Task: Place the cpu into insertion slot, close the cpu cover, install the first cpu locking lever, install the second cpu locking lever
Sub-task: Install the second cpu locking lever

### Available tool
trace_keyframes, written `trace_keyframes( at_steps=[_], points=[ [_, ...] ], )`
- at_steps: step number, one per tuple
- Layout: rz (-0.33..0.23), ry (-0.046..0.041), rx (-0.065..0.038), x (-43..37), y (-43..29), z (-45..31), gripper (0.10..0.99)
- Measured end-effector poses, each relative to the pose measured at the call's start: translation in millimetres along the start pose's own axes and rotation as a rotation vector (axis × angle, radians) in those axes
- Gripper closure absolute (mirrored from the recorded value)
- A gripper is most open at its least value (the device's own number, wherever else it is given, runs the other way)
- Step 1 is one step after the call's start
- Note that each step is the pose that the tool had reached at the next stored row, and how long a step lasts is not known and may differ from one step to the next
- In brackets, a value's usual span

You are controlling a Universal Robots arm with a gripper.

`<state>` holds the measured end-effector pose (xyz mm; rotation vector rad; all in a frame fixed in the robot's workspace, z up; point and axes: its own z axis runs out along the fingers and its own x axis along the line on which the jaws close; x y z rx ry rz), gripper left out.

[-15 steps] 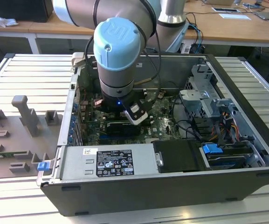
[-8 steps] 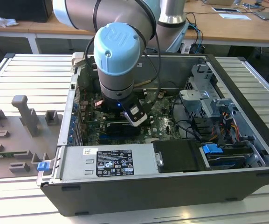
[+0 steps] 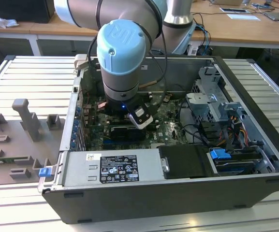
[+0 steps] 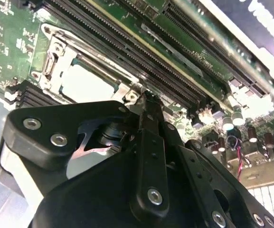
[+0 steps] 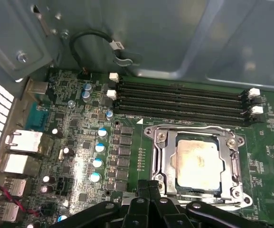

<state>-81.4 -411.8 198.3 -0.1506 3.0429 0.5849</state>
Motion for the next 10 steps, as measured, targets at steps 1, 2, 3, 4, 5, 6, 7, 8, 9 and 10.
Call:
trace_keyframes(
  at_steps=[1, 2, 3, 4, 5, 6, 7, 8, 9, 10],
  points=[
    [0.0, 0.0002, 0.0, -0.3, 1.8, -4.4, 0.98],
    [0.0, 0.0001, 0.0, -0.4, 2.6, -6.4, 0.98],
    [0.0, 0.0001, 0.0, -0.5, 3.3, -8.0, 0.98],
    [0.0, 0.0002, 0.0, -0.6, 3.8, -9.3, 0.98],
    [0.0, 0.0001, 0.0, -0.7, 4.6, -11.0, 0.98],
    [0.0, 0.0001, 0.0, -0.8, 5.3, -12.8, 0.98],
    [0.0, 0.0002, 0.0, -0.9, 5.9, -14.3, 0.98],
    [0.0, 0.0, 0.0, -0.9, 5.9, -14.3, 0.98],
    [0.0, 0.0, 0.0, -0.9, 5.9, -14.3, 0.98],
    [0.0, 0.0002, 0.0, -0.9, 5.9, -14.5, 0.98]
  ],
)
